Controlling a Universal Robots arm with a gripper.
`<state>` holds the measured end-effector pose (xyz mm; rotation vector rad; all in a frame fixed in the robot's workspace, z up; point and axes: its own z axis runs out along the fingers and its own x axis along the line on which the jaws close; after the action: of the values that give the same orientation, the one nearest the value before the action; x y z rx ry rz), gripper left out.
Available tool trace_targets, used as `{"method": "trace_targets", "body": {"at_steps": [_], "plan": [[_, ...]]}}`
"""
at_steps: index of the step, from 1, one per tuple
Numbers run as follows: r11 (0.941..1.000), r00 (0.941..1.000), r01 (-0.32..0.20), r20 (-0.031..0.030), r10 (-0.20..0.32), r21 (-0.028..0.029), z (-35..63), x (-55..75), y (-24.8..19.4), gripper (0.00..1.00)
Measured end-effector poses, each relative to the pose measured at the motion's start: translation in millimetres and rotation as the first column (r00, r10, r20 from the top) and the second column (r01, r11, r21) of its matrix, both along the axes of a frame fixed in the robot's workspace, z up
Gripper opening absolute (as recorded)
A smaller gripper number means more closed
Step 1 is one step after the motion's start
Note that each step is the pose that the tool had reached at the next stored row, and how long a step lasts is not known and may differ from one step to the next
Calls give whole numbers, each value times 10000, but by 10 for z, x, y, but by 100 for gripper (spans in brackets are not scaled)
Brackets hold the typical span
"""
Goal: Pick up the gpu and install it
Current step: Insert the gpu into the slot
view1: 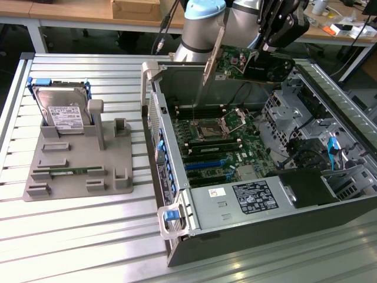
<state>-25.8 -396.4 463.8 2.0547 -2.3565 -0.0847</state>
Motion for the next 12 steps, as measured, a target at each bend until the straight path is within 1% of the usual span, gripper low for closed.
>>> {"method": "trace_targets", "body": {"at_steps": [4, 12], "plan": [[9995, 9995, -325, 0, 325, 0, 0, 0, 0, 26], [9960, 9960, -892, 0, 892, 0, 0, 0, 0, 26]]}}
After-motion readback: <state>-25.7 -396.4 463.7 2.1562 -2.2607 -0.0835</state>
